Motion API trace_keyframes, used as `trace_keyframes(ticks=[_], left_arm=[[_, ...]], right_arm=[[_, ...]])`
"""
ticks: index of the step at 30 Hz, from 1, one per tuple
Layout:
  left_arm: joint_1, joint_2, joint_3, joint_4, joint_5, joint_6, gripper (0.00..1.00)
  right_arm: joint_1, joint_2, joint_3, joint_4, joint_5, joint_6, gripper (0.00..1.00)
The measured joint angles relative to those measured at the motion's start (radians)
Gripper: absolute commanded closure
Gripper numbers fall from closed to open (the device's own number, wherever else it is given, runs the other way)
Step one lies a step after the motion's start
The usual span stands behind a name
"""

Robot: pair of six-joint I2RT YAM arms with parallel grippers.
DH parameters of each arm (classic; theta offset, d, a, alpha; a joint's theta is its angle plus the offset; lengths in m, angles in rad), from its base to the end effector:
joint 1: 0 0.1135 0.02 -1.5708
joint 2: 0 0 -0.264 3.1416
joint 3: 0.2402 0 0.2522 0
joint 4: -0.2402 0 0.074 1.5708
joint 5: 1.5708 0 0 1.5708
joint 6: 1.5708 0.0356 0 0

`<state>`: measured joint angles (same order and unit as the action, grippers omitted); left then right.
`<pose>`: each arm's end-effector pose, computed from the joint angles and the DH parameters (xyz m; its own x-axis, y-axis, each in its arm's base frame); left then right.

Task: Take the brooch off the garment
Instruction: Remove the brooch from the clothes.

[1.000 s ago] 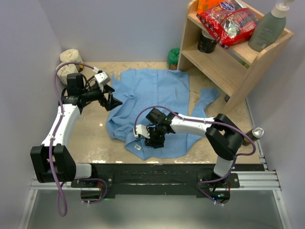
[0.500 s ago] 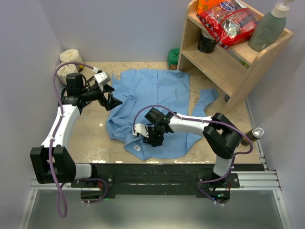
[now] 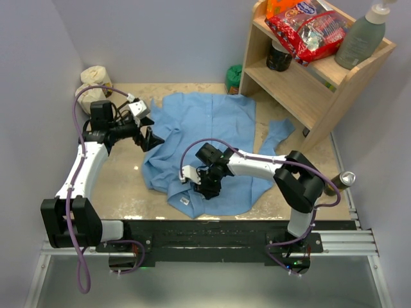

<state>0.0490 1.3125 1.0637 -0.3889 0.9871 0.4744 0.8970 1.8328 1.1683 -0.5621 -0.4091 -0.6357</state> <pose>0.2811 -0.0160 0.3108 -0.2354 0.2405 -0.9417 0.8433 0.5322 -0.0749 0.2099 0.2856 0.1643 0.0028 -0.8695 -0.4938 -0.9930 -0.0605 0.1009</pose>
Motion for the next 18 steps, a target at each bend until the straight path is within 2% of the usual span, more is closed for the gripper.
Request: trace_keyframes(ticks=[6, 15, 18], left_arm=[[0.000, -0.023, -0.022, -0.031, 0.011, 0.145, 0.01], [-0.021, -0.103, -0.108, -0.054, 0.143, 0.377, 0.00], [-0.058, -0.111, -0.139, -0.054, 0.161, 0.446, 0.01]], right_arm=[[-0.080, 0.015, 0.064, -0.085, -0.136, -0.005, 0.77], [-0.204, 0.091, 0.162, -0.203, -0.325, -0.002, 0.78], [-0.239, 0.130, 0.213, -0.257, -0.400, -0.005, 0.80]])
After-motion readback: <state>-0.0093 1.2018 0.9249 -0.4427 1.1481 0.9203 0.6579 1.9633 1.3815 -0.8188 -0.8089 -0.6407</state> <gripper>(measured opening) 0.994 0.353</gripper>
